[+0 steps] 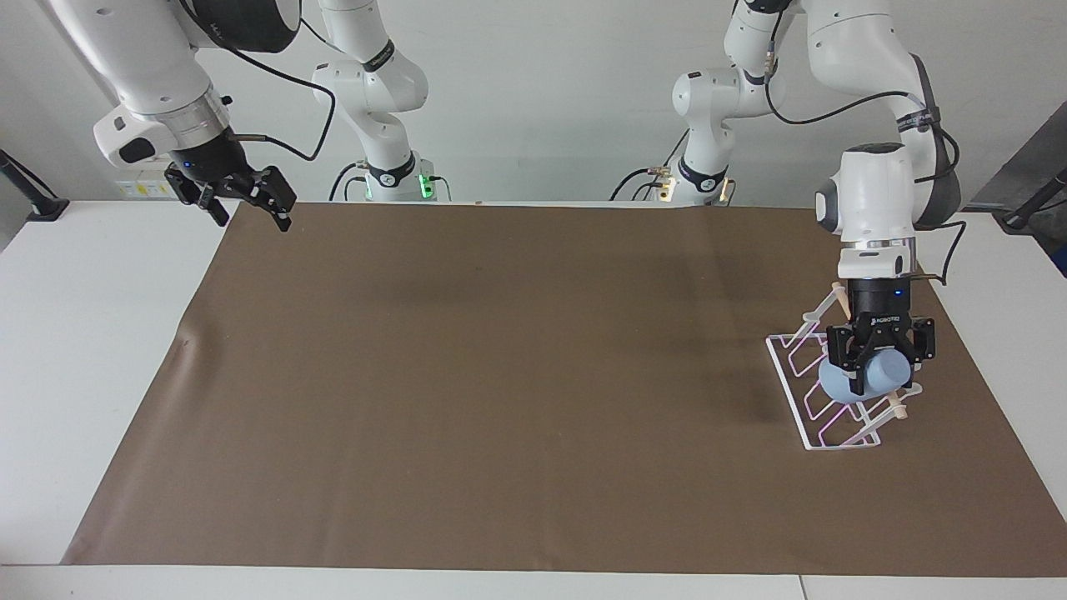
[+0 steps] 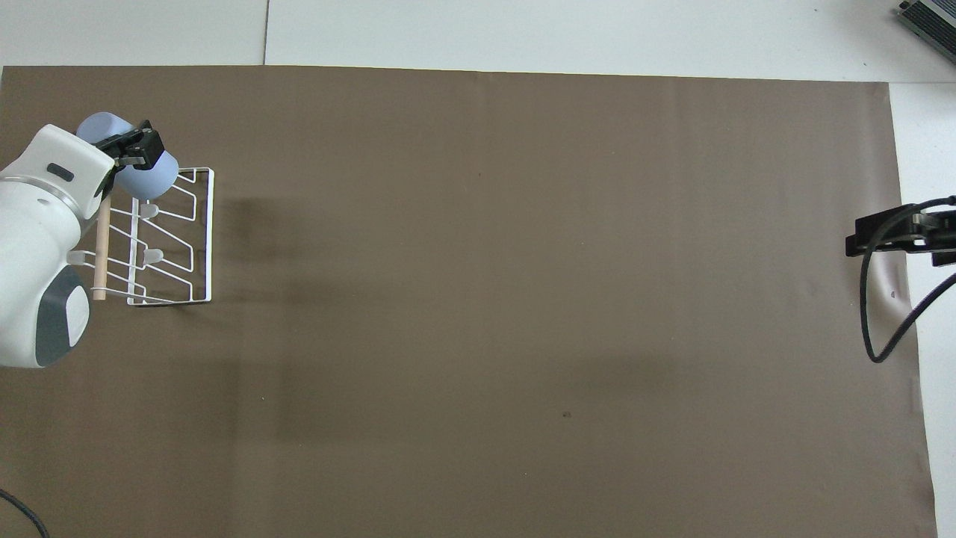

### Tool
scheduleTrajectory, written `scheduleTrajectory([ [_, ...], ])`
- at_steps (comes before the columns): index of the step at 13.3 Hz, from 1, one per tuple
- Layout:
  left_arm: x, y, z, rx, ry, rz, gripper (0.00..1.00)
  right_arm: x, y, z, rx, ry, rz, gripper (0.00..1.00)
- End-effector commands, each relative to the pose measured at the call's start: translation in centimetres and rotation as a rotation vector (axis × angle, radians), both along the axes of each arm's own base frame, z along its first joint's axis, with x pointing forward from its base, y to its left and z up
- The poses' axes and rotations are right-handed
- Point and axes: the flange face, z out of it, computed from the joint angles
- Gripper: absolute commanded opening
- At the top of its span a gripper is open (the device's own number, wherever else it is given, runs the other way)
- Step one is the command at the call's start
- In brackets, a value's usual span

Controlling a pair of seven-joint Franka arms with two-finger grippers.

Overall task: Hang cup on cup holder
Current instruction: 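Lower the cup onto a rack peg with the left gripper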

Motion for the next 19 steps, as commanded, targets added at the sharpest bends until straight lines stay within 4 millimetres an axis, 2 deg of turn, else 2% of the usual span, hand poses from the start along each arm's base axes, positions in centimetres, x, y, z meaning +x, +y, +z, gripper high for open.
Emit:
scheduleTrajectory([
  [1, -0.2, 0.2, 0.8, 0.021, -0.014, -0.011, 0.90, -0.7, -0.3, 0.1, -0.013, -0.009, 0.001, 1.00],
  [3, -0.2, 0.2, 0.9, 0.022, -0.015, -0.011, 0.94, -0.7, -0.2, 0.0, -0.012, -0.008, 0.003, 1.00],
  [7, -0.2, 0.1, 0.9, 0.021, -0.015, -0.012, 0.94, -0.8, -0.2, 0.2, -0.013, -0.011, 0.003, 1.00],
  [9, 0.2, 0.1, 1.7, 0.022, -0.026, -0.009, 0.94, -0.8, -0.3, 0.2, -0.012, -0.011, 0.000, 1.00],
  [10, 0.6, 0.2, 1.9, 0.038, 0.010, 0.001, 0.94, -0.8, -0.3, 0.2, -0.013, -0.011, -0.001, 1.00],
  [12, 2.0, -0.1, 4.1, 0.085, 0.118, 0.043, 0.80, -0.7, -0.7, 0.4, -0.014, -0.018, -0.016, 1.00],
  [13, 2.5, -0.7, 5.3, 0.114, 0.181, 0.052, 0.80, -0.8, -1.3, 0.6, -0.013, -0.026, -0.022, 1.00],
  [15, 3.2, -1.7, 6.3, 0.151, 0.289, 0.059, 0.81, -0.9, -1.3, 1.3, -0.014, -0.041, -0.018, 1.00],
  [17, 3.0, -2.8, 6.4, 0.159, 0.351, 0.063, 0.82, -1.2, -1.3, 2.3, -0.030, -0.052, -0.018, 1.00],
  [19, 2.5, -3.6, 6.2, 0.146, 0.433, 0.075, 0.82, -1.3, -0.6, 1.9, -0.029, -0.042, -0.004, 1.00],
])
